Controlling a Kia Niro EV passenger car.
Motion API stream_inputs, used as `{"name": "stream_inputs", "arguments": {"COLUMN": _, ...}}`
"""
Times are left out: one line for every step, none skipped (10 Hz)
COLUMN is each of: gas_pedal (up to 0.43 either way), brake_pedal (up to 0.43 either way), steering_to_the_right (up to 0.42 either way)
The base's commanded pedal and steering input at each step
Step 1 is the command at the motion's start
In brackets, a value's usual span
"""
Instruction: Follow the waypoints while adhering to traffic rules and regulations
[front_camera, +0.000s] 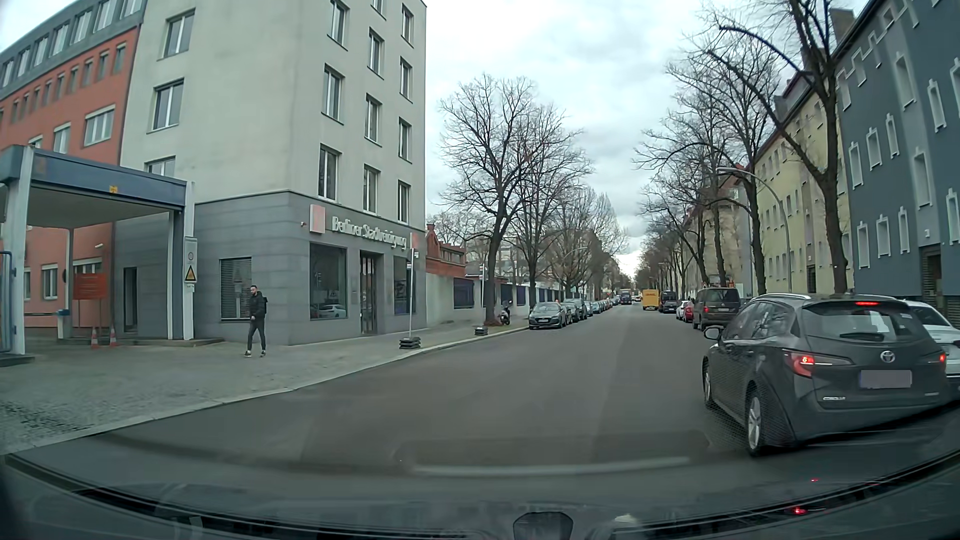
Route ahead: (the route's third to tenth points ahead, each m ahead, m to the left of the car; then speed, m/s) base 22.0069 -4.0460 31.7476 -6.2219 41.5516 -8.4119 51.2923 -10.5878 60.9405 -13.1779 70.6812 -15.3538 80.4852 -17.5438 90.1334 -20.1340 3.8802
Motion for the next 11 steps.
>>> {"name": "stream_inputs", "arguments": {"gas_pedal": 0.209, "brake_pedal": 0.018, "steering_to_the_right": -0.023}}
{"name": "stream_inputs", "arguments": {"gas_pedal": 0.197, "brake_pedal": 0.012, "steering_to_the_right": -0.006}}
{"name": "stream_inputs", "arguments": {"gas_pedal": 0.197, "brake_pedal": 0.012, "steering_to_the_right": 0.011}}
{"name": "stream_inputs", "arguments": {"gas_pedal": 0.197, "brake_pedal": 0.012, "steering_to_the_right": 0.011}}
{"name": "stream_inputs", "arguments": {"gas_pedal": 0.197, "brake_pedal": 0.018, "steering_to_the_right": 0.015}}
{"name": "stream_inputs", "arguments": {"gas_pedal": 0.197, "brake_pedal": 0.012, "steering_to_the_right": 0.029}}
{"name": "stream_inputs", "arguments": {"gas_pedal": 0.197, "brake_pedal": 0.012, "steering_to_the_right": 0.05}}
{"name": "stream_inputs", "arguments": {"gas_pedal": 0.197, "brake_pedal": 0.012, "steering_to_the_right": 0.061}}
{"name": "stream_inputs", "arguments": {"gas_pedal": 0.197, "brake_pedal": 0.012, "steering_to_the_right": 0.076}}
{"name": "stream_inputs", "arguments": {"gas_pedal": 0.197, "brake_pedal": 0.012, "steering_to_the_right": 0.088}}
{"name": "stream_inputs", "arguments": {"gas_pedal": 0.197, "brake_pedal": 0.018, "steering_to_the_right": 0.098}}
